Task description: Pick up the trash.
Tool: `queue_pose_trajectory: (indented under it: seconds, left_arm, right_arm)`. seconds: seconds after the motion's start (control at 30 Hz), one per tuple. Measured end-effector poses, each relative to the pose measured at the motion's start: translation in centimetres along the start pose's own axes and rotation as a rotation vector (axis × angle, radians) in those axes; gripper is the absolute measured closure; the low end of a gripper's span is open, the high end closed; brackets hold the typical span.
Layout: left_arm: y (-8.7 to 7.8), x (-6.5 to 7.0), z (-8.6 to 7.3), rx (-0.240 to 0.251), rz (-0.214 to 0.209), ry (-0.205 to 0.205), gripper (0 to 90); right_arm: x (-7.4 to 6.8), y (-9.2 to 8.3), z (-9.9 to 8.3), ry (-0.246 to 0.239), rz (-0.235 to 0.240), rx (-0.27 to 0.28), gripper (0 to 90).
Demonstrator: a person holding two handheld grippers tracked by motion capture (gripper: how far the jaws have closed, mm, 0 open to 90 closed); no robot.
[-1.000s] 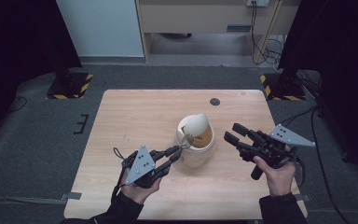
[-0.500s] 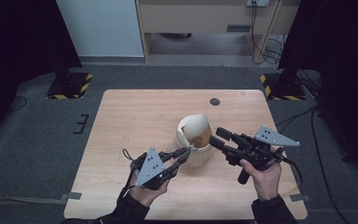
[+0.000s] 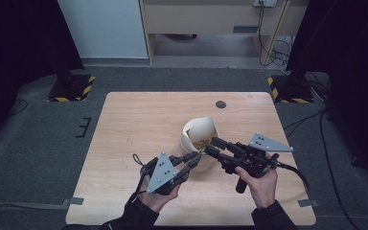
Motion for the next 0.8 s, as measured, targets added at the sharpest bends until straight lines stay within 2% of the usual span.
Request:
queue_pose_trajectory:
  seconds: [0.13,0.17,0.23,0.37,0.53,0.63,0.77,0.8]
  left_arm:
    - [0.1,0.2,-0.3,-0.007,0.000,0.009,79.6]
    - [0.1,0.2,-0.3,-0.007,0.000,0.009,79.5]
    - [0.1,0.3,-0.3,-0.012,0.003,0.017,79.6]
    - [0.2,0.4,-0.5,-0.018,0.001,0.018,79.6]
    - [0.0,0.3,-0.6,-0.018,-0.002,0.007,78.3]
    - [-0.8,-0.2,-0.7,-0.026,0.010,-0.017,74.5]
    - [-2.8,-1.7,-1.7,-0.061,0.044,-0.058,69.8]
    - [-3.3,-2.2,-2.1,-0.080,0.052,-0.073,62.4]
  right_arm:
    - [-0.2,0.2,-0.4,0.015,0.010,-0.020,70.0]
    - [-0.2,0.2,-0.4,0.015,0.010,-0.020,70.0]
    - [-0.3,0.2,-0.5,0.025,0.014,-0.021,77.6]
    - [-0.3,0.2,-0.6,0.031,0.008,-0.022,83.2]
    - [-0.3,0.2,-0.6,0.030,0.007,-0.020,83.7]
    - [-0.1,0.0,-0.4,0.013,-0.010,-0.013,83.8]
    - [0.3,-0.7,0.5,-0.018,-0.036,0.018,83.7]
    - [0.6,-1.1,1.0,-0.031,-0.052,0.027,83.7]
Point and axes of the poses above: each handheld gripper's, and its own axes: y roughly forward along the jaws, z roughly out of its top, x roughly to its right, the point moved 6 cm from there along y, roughly forward along the jaws, and after that the axes turned 7 degrees about x, right-handed, at the moved point
